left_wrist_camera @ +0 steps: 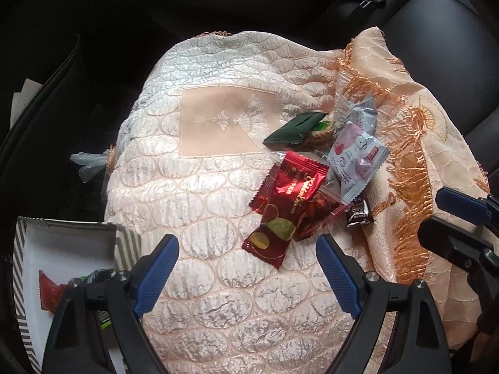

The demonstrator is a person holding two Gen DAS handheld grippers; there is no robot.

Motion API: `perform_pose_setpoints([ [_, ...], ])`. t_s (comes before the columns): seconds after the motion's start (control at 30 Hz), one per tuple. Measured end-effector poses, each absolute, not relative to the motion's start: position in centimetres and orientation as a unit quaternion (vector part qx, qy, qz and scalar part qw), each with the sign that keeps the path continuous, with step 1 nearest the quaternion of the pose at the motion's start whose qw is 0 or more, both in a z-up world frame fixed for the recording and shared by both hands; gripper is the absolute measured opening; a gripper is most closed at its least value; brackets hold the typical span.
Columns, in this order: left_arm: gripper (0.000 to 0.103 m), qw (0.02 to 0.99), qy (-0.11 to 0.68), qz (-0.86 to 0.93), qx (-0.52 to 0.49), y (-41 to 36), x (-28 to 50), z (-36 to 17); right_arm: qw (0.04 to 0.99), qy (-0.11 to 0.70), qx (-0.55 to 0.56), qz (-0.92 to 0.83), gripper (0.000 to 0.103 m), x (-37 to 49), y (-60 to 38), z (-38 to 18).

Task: Organize snacks
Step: 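Reach the left gripper down and grasp the red candy bar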

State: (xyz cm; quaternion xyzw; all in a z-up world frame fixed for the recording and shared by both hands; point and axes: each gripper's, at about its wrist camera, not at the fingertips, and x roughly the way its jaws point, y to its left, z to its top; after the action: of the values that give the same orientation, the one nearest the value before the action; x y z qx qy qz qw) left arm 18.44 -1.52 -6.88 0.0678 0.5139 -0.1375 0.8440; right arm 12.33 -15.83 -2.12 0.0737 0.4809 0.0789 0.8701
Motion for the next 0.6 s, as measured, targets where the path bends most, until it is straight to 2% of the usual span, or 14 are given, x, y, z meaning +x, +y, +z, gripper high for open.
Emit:
perform_pose_setpoints([
  [0.4,0.091,0.829,0.53,-0.165,0.066,-2.3,20.2,-8.7,0.865,0.488,0.086,0.076,0.058,12.7,-16.3,-2.6],
  [0.43,0.087,0.828,0.532,-0.166,0.061,-2.2,20.3,-8.8,0.866,0.488,0.086,0.075,0.058,12.7,-16.3,-2.7],
  [0.47,0.078,0.826,0.535,-0.168,0.056,-2.1,20.4,-8.9,0.865,0.488,0.086,0.075,0.058,12.7,-16.3,-2.7],
  [0.6,0.053,0.828,0.533,-0.165,0.063,-2.3,20.5,-9.0,0.865,0.49,0.083,0.075,0.058,12.7,-16.2,-2.9],
])
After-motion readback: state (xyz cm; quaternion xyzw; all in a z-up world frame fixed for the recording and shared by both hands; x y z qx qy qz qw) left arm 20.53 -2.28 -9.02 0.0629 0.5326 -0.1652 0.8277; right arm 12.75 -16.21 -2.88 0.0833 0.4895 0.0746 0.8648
